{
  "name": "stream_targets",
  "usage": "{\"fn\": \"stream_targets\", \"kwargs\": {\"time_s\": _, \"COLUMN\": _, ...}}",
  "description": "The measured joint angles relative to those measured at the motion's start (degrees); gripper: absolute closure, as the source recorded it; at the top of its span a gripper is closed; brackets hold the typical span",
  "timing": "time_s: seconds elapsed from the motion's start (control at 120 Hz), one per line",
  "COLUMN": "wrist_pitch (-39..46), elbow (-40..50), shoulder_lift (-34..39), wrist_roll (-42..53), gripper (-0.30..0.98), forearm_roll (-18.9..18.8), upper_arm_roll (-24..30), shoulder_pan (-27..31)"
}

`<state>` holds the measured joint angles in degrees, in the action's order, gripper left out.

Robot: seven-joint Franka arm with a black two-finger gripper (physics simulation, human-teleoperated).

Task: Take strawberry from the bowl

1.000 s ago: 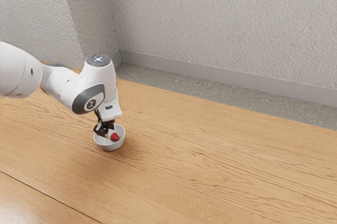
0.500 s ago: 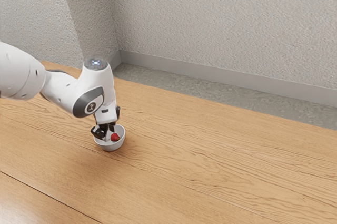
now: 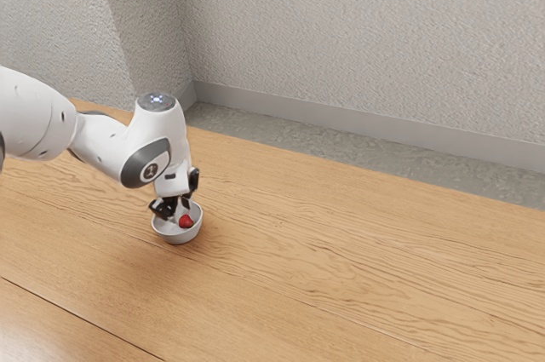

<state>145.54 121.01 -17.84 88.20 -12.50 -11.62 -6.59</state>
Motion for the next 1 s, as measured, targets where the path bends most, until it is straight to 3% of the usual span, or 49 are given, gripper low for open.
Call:
{"fn": "stream_targets", "kwargs": {"time_s": 0.817, "wrist_pitch": 4.67, "elbow": 0.47, "shoulder_lift": -3.17, "wrist_roll": 1.63, "gripper": 0.48, "forearm_roll": 3.49, "upper_arm_roll": 0.10, "shoulder_pan": 0.50}}
{"fn": "stream_targets", "kwargs": {"time_s": 1.0, "wrist_pitch": 5.10, "elbow": 0.48, "shoulder_lift": -3.20, "wrist_roll": 1.76, "gripper": 0.56, "forearm_roll": 4.39, "upper_arm_roll": 0.10, "shoulder_pan": 0.52}}
